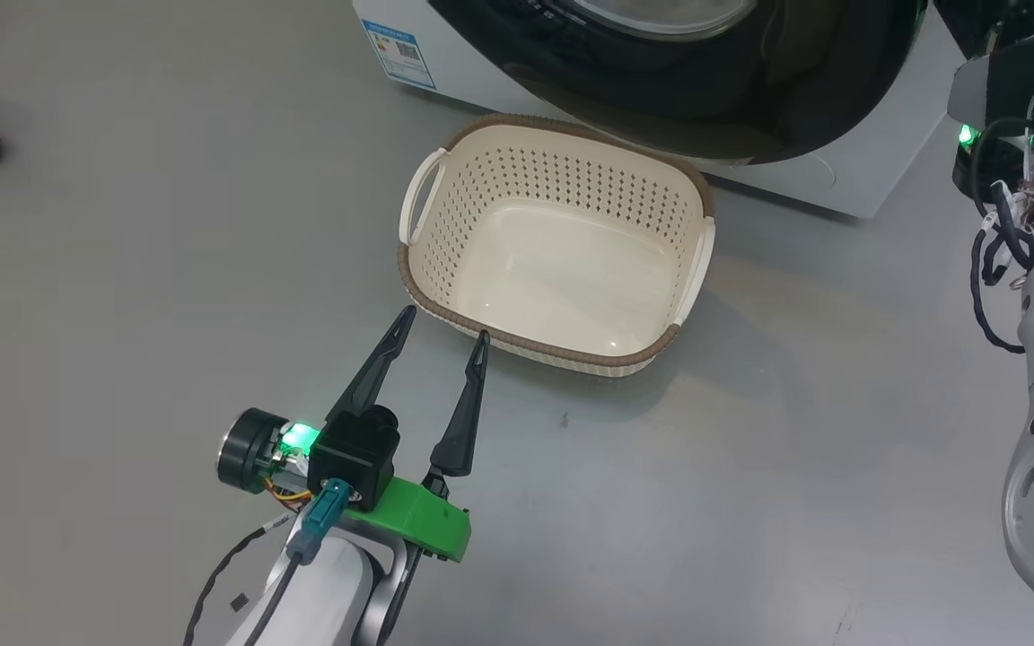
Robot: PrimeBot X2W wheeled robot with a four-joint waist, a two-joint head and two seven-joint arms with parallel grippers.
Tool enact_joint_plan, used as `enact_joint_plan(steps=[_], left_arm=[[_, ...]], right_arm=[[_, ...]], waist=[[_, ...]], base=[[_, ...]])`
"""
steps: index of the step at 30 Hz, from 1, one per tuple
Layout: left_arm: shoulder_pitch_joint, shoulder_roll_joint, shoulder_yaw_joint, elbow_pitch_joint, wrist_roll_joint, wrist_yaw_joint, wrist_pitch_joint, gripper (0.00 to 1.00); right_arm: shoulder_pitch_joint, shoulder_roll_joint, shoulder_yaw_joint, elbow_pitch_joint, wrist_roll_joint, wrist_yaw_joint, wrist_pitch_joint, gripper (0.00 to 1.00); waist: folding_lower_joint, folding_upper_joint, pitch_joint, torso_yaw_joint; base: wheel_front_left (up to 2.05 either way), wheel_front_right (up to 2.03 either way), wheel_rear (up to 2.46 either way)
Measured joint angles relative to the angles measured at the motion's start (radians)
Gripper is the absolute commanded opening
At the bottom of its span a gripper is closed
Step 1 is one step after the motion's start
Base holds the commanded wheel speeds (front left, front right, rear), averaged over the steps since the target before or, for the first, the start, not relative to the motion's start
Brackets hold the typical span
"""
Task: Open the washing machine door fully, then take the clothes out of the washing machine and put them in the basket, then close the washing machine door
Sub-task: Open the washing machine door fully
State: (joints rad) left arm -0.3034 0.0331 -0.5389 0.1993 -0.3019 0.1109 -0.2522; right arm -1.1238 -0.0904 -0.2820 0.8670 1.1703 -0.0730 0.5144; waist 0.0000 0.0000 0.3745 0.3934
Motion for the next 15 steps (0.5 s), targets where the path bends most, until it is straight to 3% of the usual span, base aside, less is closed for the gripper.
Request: enact_joint_plan(steps=[15], left_arm=[[0.018,0.001,-0.005,0.010,0.018,0.007,0.000,1.00]], right_arm=[[0.027,0.006,0.025,0.029,0.017,0.010,0.010,0.00]], waist=[[0.0000,0.0000,-0.056,-0.022]], base=[[0.00,0.00,0.00]])
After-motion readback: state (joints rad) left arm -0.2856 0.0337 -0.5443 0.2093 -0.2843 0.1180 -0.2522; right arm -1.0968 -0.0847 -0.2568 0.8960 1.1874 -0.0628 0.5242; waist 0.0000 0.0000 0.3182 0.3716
